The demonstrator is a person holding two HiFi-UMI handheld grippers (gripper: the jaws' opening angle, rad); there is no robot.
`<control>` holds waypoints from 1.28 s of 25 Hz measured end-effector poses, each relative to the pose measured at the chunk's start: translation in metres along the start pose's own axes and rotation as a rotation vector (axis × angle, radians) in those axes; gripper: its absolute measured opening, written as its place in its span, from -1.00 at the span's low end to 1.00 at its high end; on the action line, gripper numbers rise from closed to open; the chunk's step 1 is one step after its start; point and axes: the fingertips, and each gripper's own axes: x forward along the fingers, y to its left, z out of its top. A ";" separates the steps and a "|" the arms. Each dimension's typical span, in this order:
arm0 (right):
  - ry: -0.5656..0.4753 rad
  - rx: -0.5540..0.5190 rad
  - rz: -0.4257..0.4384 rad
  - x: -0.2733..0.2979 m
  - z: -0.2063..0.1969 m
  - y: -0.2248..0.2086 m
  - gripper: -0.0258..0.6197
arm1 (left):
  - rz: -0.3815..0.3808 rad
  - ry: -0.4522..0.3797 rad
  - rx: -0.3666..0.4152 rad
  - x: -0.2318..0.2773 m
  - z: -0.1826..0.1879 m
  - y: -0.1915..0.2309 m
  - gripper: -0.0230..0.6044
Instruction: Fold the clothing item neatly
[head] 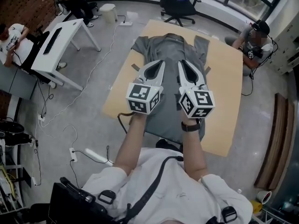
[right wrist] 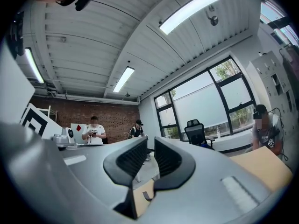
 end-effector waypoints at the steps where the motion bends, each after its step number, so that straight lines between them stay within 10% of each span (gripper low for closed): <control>1: 0.004 0.005 0.002 0.004 -0.001 -0.007 -0.78 | 0.002 0.005 0.000 0.007 -0.002 0.000 -0.93; 32: 0.271 0.080 -0.099 0.071 -0.149 -0.095 -0.78 | 0.096 0.370 -0.109 0.080 -0.178 0.099 -0.93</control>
